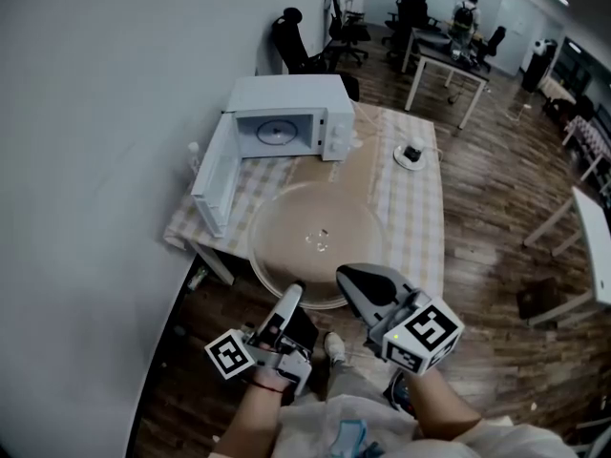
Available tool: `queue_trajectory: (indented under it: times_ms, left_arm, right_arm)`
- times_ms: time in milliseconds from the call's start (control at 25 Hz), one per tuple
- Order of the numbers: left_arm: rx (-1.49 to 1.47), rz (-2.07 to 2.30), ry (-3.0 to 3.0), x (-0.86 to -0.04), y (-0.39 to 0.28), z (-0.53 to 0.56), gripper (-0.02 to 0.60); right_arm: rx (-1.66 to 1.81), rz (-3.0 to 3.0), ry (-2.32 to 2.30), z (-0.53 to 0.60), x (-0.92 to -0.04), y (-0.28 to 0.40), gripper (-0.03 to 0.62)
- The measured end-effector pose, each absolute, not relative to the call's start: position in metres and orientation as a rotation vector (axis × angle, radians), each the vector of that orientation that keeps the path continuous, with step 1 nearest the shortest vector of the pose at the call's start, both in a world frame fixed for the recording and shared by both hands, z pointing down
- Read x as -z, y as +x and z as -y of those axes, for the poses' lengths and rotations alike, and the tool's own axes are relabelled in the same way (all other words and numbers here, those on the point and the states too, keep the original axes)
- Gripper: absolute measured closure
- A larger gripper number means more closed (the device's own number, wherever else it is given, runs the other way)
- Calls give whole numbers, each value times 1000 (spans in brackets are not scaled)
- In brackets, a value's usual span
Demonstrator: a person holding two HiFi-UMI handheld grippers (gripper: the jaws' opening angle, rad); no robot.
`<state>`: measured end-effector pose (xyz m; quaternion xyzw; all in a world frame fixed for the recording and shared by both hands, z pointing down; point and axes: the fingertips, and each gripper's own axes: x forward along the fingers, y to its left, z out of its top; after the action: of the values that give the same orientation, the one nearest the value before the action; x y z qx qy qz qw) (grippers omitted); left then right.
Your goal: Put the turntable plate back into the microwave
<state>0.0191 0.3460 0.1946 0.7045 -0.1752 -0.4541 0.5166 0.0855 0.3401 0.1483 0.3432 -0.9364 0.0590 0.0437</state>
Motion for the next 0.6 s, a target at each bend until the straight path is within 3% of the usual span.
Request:
queue_trajectory:
  times_ms: [600]
  left_arm:
    - [1101, 433, 1687, -196, 23, -322, 492]
  right_arm:
    - [-201, 2906, 1046, -314, -147, 91, 562]
